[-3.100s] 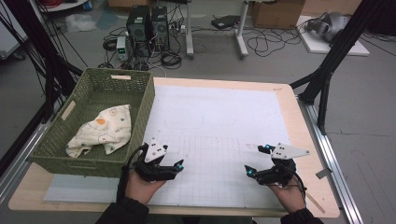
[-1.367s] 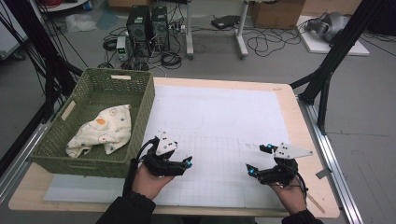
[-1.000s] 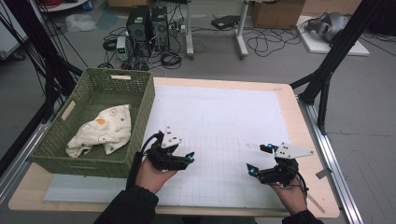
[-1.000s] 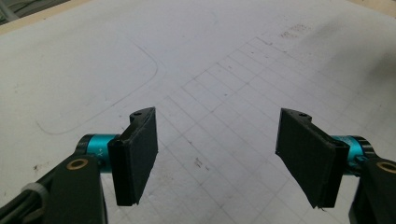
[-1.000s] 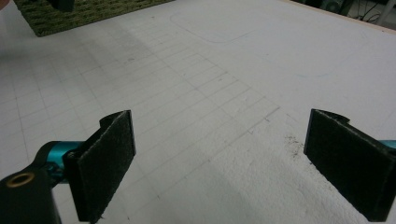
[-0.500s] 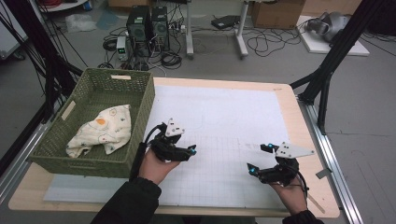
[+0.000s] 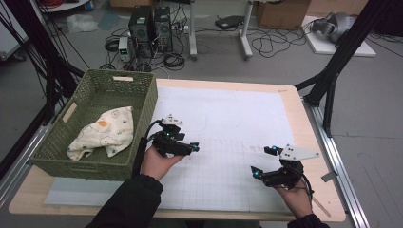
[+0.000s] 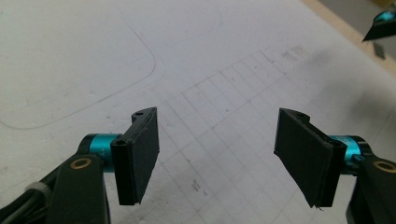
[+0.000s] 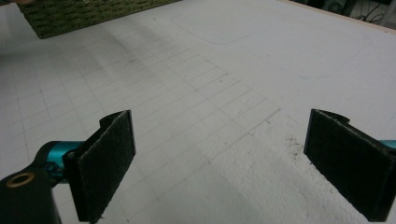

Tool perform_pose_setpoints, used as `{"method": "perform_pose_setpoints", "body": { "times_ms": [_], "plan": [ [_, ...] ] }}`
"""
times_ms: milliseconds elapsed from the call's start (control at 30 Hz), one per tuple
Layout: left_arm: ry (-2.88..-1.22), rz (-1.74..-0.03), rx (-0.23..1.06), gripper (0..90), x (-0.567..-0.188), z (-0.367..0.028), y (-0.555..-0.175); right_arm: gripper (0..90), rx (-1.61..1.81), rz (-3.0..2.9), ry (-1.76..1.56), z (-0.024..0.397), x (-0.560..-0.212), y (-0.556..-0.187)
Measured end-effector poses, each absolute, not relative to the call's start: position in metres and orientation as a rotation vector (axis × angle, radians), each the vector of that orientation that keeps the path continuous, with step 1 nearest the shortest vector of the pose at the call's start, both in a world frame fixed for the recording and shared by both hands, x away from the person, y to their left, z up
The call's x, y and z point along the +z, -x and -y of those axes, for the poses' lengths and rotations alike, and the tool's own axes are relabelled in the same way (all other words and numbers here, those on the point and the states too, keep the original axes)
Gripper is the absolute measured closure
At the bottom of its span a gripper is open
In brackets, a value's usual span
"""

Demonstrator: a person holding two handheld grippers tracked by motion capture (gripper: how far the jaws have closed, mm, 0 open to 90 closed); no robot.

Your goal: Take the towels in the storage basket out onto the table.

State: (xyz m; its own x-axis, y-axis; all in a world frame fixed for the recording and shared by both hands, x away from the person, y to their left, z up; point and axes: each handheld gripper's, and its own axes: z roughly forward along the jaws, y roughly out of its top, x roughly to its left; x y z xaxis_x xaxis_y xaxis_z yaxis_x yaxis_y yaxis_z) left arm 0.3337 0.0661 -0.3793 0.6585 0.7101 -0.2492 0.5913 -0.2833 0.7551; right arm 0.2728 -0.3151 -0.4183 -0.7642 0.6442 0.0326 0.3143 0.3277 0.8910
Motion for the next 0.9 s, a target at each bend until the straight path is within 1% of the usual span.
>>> {"method": "perform_pose_setpoints", "body": {
  "times_ms": [100,233,333,433,600,667,733,900],
  "plan": [
    [-1.904,-1.043,0.131,32.8,-0.377,-0.071,-0.338,8.1,1.413,-2.270,-0.854,0.315,-0.418,-0.273],
    [-1.835,-1.057,0.078,34.1,-0.372,-0.071,-0.342,8.2,1.419,-2.271,-0.858,0.315,-0.418,-0.274],
    [-1.799,-1.077,0.064,34.5,-0.371,-0.073,-0.346,8.1,1.420,-2.270,-0.847,0.315,-0.418,-0.274],
    [-1.760,-1.109,0.070,34.6,-0.370,-0.076,-0.349,8.1,1.421,-2.269,-0.846,0.315,-0.418,-0.273],
    [-1.708,-1.110,0.061,35.9,-0.365,-0.078,-0.349,8.2,1.427,-2.268,-0.853,0.316,-0.418,-0.274],
    [-1.674,-1.096,0.106,37.0,-0.359,-0.079,-0.346,8.1,1.422,-2.269,-0.848,0.316,-0.418,-0.274],
    [-1.627,-1.103,0.114,38.8,-0.354,-0.081,-0.344,8.2,1.426,-2.273,-0.846,0.315,-0.418,-0.274],
    [-1.611,-1.115,0.075,38.2,-0.339,-0.086,-0.348,8.1,1.428,-2.271,-0.851,0.316,-0.418,-0.275]
  ]
}}
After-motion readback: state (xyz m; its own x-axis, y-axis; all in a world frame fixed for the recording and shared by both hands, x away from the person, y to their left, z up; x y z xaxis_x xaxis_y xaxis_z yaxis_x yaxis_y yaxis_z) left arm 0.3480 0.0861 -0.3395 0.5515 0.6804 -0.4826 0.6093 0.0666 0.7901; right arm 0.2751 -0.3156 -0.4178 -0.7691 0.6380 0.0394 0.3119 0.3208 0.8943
